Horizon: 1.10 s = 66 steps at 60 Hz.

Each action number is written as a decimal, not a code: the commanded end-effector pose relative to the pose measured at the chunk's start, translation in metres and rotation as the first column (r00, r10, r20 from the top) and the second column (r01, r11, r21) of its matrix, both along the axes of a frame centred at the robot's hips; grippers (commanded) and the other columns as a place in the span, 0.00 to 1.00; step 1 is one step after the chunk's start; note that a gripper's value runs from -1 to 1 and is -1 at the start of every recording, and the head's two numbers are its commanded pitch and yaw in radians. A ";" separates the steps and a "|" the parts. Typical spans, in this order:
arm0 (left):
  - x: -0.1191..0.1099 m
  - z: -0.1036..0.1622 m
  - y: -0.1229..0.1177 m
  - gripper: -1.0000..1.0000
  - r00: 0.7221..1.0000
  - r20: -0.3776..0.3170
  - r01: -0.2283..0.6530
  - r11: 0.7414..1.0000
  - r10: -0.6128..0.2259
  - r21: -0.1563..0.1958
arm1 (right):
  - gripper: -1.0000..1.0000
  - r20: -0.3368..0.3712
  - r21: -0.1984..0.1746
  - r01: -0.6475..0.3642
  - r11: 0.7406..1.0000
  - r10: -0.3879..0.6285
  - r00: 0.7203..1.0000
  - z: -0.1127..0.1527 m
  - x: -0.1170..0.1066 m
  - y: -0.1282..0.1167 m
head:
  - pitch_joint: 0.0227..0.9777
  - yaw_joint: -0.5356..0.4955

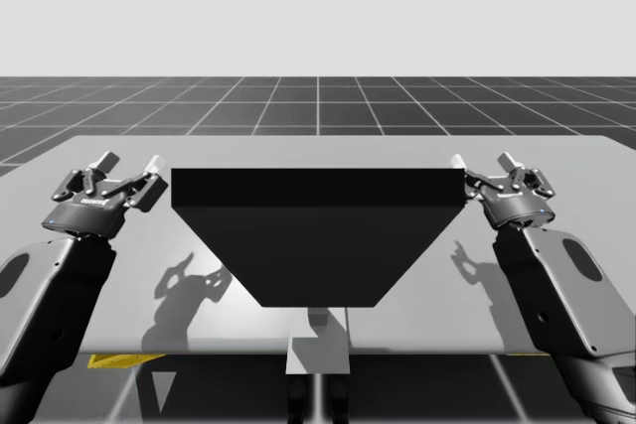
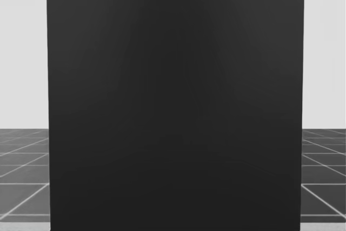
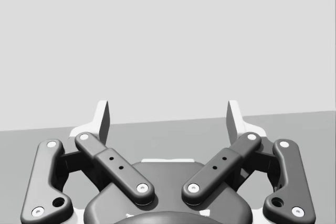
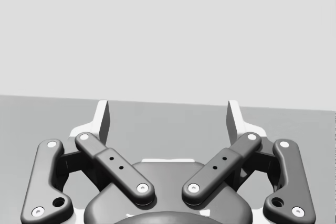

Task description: Reach around the screen and pick up the object behind it.

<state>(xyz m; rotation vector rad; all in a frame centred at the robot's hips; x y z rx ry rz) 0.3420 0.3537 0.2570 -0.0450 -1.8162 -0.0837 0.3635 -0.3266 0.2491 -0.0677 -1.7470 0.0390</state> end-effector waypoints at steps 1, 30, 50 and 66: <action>0.000 -0.001 0.000 0.00 1.000 -0.003 0.001 1.000 -0.001 0.003 | 0.00 0.030 0.008 0.021 1.000 -0.021 0.999 -0.001 -0.003 0.003 | 0.01 0.52; -0.030 0.015 -0.012 0.00 0.850 -0.140 0.511 0.859 -0.507 -0.005 | 0.00 -0.042 0.002 -0.610 0.792 0.610 0.791 0.009 -0.034 0.018 | 0.02 0.52; -0.056 0.016 -0.015 0.00 0.614 -0.295 0.751 0.657 -0.732 -0.067 | 0.00 -0.184 0.011 -0.757 0.653 0.745 0.641 0.013 -0.059 0.019 | 0.03 0.52; -0.048 -0.006 -0.021 0.00 0.574 -0.455 0.754 0.656 -0.680 -0.029 | 0.00 -0.298 0.048 -0.803 0.595 0.776 0.557 -0.005 -0.066 0.017 | 0.03 0.52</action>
